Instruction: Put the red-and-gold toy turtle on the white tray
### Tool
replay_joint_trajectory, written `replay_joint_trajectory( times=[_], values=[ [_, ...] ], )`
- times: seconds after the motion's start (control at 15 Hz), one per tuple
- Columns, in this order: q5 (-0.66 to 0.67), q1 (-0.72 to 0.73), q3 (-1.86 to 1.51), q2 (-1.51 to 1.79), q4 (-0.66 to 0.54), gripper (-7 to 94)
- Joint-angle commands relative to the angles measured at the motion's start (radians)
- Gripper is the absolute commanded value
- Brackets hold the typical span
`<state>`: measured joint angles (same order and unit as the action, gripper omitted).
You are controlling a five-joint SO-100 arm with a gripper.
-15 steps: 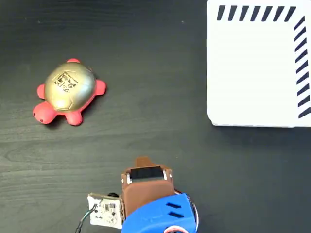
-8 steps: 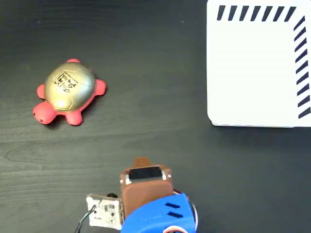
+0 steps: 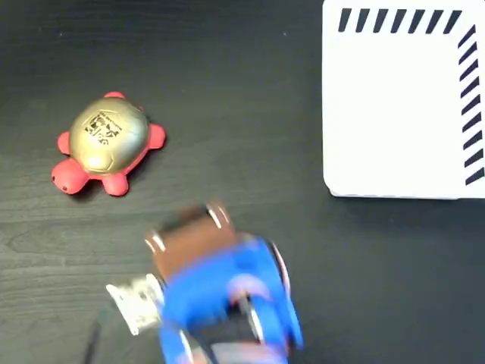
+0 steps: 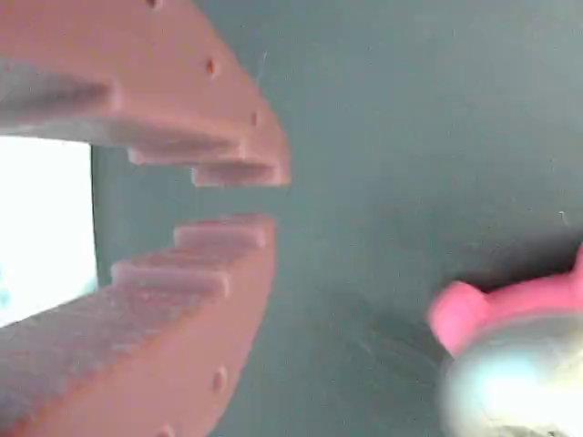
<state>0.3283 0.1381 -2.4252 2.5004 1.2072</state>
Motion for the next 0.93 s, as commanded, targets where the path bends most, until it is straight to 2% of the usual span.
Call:
replay_joint_trajectory(
  times=[0.0,0.33,0.53,0.87],
  values=[
    [0.132,0.052,0.391,-0.314,0.107,0],
    [0.218,0.133,1.068,-0.813,0.397,0],
    [0.227,0.150,1.273,-0.991,0.407,0],
    [0.287,0.138,1.342,-1.195,0.407,2]
  ],
)
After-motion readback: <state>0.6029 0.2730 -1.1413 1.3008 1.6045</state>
